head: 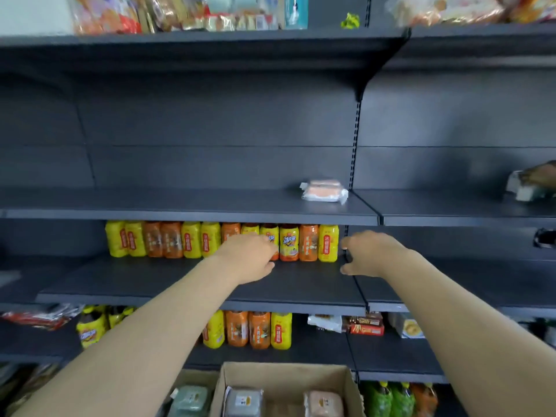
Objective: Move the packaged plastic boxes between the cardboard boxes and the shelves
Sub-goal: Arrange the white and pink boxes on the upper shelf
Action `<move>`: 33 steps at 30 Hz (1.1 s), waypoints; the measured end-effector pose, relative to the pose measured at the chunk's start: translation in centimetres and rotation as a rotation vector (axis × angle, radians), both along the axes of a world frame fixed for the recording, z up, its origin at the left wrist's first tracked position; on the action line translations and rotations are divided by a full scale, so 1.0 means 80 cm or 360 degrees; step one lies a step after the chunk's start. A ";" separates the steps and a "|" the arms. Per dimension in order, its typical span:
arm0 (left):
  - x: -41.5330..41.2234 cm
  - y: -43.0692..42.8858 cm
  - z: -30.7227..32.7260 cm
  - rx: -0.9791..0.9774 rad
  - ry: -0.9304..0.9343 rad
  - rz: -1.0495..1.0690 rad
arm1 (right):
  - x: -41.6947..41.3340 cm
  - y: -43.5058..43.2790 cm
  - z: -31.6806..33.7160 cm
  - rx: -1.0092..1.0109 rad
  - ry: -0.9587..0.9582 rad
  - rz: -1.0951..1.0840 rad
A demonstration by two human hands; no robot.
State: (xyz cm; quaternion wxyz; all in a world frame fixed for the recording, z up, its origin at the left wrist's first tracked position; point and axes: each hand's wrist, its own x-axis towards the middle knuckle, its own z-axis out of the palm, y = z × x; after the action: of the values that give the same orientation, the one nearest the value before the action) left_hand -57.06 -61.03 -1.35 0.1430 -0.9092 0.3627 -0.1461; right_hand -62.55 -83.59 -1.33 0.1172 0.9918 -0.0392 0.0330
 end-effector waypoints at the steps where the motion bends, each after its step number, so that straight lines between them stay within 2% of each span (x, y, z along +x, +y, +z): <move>1: -0.008 -0.006 0.014 0.0019 -0.0048 -0.0007 | -0.007 0.002 0.013 0.0009 -0.0032 0.0006; 6: -0.025 -0.023 0.087 -0.0055 -0.0183 -0.0055 | -0.032 0.000 0.075 0.0026 -0.0192 -0.0045; 14: 0.005 -0.010 0.179 -0.0418 -0.0415 -0.0137 | -0.014 0.020 0.166 0.0111 -0.0582 -0.0103; 19: 0.046 0.014 0.198 -0.0609 -0.0383 -0.0048 | 0.010 0.039 0.202 0.0439 -0.0719 -0.0115; 23: 0.073 0.019 0.191 -0.0648 -0.0478 -0.0057 | 0.024 0.045 0.200 0.0291 -0.0761 -0.0224; 33: 0.161 -0.024 0.173 -0.0753 -0.0439 -0.0090 | 0.118 0.023 0.177 0.0021 -0.0805 -0.0214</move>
State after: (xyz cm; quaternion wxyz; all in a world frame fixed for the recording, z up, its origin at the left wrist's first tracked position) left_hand -44.17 -62.95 12.52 -0.0295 -0.8783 0.3210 -0.3532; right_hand -53.10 -81.71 12.86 0.0993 0.9479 -0.1332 0.2717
